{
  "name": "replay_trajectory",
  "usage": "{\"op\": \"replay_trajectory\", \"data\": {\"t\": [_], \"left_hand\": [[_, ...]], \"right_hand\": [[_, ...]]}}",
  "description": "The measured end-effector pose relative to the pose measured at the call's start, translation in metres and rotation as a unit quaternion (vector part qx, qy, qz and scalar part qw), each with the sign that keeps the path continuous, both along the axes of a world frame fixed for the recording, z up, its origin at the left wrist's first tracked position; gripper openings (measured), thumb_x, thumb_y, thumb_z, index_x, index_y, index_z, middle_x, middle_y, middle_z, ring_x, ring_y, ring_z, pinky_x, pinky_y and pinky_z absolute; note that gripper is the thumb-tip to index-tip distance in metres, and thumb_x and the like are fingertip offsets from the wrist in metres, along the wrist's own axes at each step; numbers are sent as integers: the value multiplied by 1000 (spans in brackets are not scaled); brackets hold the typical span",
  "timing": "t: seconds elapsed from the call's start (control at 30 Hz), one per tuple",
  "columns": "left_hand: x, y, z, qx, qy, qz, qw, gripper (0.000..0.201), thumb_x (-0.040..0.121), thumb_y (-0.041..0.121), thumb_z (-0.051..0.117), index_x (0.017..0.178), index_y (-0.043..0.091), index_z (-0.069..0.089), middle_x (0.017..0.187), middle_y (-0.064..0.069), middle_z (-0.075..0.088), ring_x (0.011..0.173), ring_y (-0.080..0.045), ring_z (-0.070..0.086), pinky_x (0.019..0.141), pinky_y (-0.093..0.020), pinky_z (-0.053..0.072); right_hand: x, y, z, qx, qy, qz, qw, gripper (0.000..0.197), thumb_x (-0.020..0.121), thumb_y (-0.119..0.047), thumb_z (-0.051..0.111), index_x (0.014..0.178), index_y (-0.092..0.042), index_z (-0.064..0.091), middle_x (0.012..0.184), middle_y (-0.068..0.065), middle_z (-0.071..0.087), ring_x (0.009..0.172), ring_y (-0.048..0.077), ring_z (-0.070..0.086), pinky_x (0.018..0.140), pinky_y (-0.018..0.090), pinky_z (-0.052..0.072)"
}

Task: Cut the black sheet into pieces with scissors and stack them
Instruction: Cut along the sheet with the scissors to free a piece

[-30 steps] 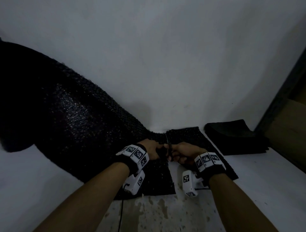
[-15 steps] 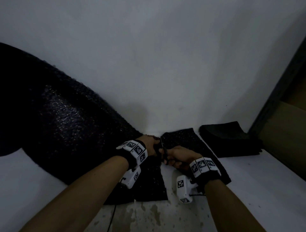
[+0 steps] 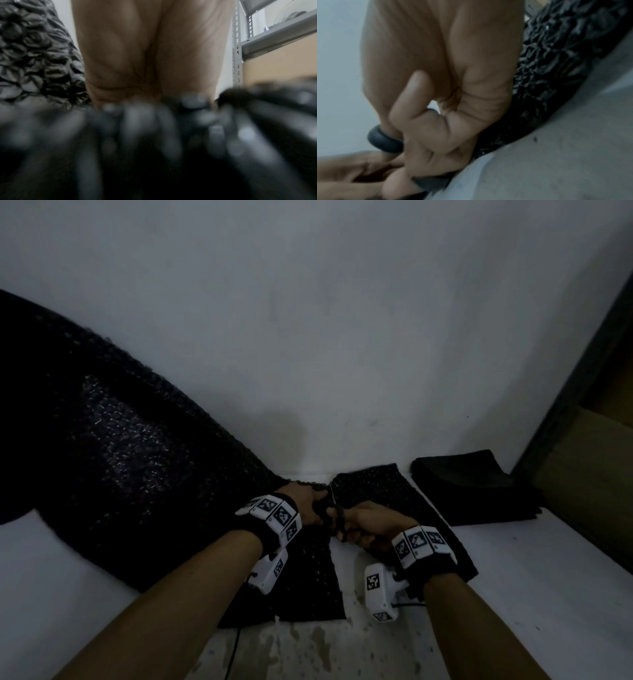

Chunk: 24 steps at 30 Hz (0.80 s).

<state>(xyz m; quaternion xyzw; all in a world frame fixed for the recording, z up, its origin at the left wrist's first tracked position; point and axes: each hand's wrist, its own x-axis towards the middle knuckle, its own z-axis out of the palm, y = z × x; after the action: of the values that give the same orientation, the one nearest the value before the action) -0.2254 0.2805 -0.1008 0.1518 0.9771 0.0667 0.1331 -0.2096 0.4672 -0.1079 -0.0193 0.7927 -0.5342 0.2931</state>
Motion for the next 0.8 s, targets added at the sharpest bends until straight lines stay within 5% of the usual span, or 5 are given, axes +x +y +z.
{"op": "replay_trajectory", "data": {"t": [0.37,0.5,0.8], "left_hand": [[0,-3,-2,11,-1,-2,1000,77,97,49,56,158,24,19,160,-10,31,143,-26,35,111,-28,29],[1,-4,1,20,10,-6,1000,76,96,47,58,158,23,20,162,-8,27,145,-25,32,111,-24,26],[1,-4,-1,13,10,-8,1000,65,99,46,54,154,20,33,154,-12,40,136,-28,43,107,-29,35]], "right_hand": [[-12,-2,1,37,11,7,999,36,92,-40,68,83,-5,70,68,8,61,46,9,38,41,20,24],[-11,3,-1,27,24,8,999,32,98,-27,62,72,-13,74,63,4,60,42,7,37,40,19,23],[-22,-1,0,30,2,13,999,43,91,-46,68,75,-6,69,68,8,63,44,10,39,39,20,25]]}}
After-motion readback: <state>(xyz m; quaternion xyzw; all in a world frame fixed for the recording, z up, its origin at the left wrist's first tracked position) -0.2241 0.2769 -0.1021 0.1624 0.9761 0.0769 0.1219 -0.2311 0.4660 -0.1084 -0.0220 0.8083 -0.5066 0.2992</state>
